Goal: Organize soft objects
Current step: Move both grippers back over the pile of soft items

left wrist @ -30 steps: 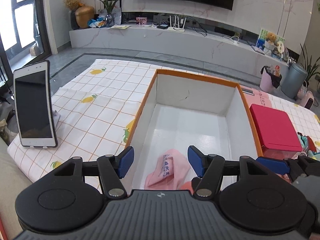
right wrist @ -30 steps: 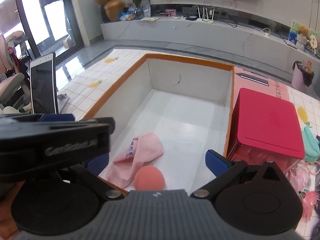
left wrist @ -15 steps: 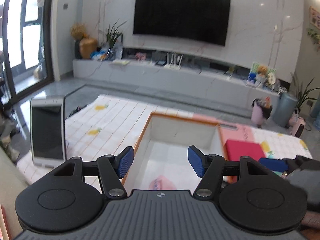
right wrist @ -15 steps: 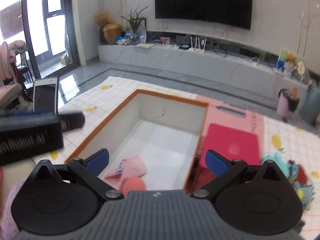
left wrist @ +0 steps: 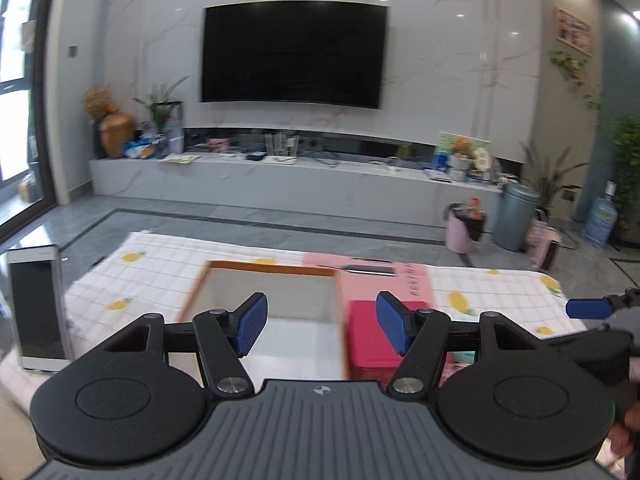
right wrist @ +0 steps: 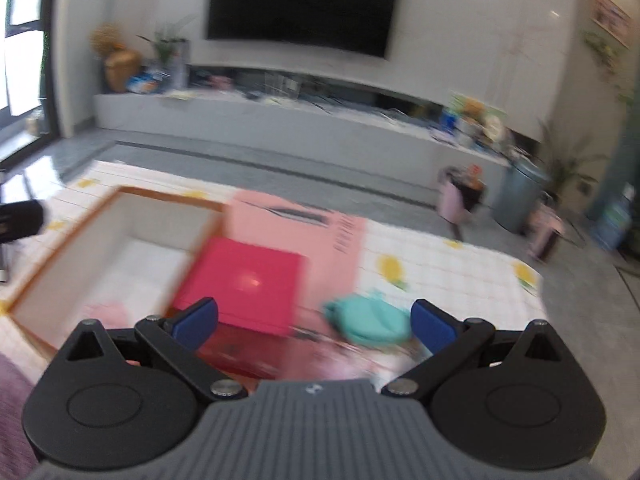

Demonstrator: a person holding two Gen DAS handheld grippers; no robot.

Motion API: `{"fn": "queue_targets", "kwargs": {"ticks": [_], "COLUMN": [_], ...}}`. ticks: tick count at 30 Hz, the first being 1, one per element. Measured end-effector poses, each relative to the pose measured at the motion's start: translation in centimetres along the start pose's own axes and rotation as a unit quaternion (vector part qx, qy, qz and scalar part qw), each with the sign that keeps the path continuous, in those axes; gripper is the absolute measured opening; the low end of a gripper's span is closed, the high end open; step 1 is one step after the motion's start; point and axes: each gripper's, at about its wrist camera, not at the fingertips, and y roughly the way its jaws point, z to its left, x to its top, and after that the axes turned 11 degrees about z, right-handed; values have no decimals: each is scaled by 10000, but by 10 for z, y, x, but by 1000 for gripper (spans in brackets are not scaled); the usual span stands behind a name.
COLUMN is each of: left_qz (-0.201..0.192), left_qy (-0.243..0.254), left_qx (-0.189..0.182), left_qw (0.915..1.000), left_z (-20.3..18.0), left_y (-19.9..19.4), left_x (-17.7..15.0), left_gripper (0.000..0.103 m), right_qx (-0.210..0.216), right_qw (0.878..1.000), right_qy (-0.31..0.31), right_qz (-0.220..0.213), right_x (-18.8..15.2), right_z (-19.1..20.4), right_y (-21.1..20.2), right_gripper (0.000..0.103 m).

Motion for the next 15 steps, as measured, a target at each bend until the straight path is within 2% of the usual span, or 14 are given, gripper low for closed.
{"fn": "queue_targets", "kwargs": {"ticks": [5, 8, 11, 15], "left_qz": [78, 170, 163, 149], "left_qy": [277, 760, 1059, 1127], "left_qx": [-479, -655, -610, -339], "left_qw": [9984, 9948, 9924, 9929], "left_z": [-37, -63, -84, -97], "left_y": [13, 26, 40, 64], "left_x": [-22, -37, -56, -81], "left_gripper": [74, 74, 74, 74], "right_qx": [-583, -614, -340, -476], "right_qw": [9972, 9922, 9834, 9755], "right_qy": [291, 797, 1222, 1371], "right_qz": [372, 739, 1297, 1655], "right_x": [-28, -47, -67, -79], "right_z": [-57, -88, -109, -124], "right_y": [34, 68, 103, 129], "right_gripper": [100, 100, 100, 99]}}
